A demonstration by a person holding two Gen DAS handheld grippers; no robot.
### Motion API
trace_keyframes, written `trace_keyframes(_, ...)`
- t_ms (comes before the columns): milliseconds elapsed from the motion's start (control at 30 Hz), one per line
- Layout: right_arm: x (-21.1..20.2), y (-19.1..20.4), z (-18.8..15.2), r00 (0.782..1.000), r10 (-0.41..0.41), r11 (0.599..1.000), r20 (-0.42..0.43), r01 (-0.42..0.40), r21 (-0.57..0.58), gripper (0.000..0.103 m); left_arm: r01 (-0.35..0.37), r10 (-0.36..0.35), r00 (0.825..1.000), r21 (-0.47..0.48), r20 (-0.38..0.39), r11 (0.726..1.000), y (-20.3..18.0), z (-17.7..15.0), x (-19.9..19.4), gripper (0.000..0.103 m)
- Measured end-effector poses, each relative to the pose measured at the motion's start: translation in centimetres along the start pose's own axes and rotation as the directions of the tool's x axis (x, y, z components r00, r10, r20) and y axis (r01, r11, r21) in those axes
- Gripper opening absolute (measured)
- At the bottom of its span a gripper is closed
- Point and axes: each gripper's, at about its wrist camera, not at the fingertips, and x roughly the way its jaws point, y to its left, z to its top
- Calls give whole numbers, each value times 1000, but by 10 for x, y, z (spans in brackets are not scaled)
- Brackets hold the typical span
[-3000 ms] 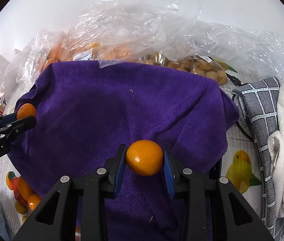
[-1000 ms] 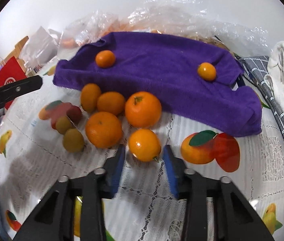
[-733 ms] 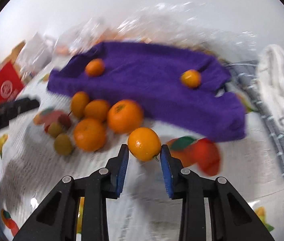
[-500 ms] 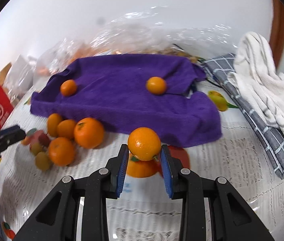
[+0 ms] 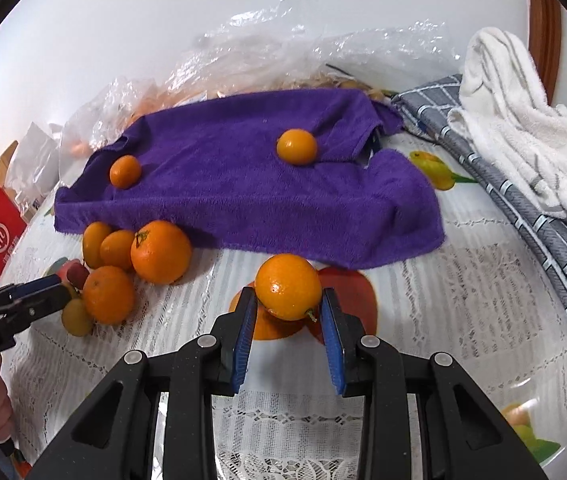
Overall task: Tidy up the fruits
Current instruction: 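Grasp another orange with the right tool while the left tool grasps a small yellow fruit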
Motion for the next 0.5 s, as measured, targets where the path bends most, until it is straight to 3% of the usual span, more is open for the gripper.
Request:
trace_keyframes(67,2,1,0,1000,-7,1000,-4,7,-6,32,3,-3,1000,14,-1,1000,-3,-1,1,24)
trace_keyframes(267,1,-2,-1,1000,-5,1000,-2,5,6,32,-72,70,993,11,90,997,6,1,-19,25)
trace_keyframes(500,2,-1,-1,1000,-10,1000,-8,10,1,32,-151,151,988,11,39,988,12,0,-2,25)
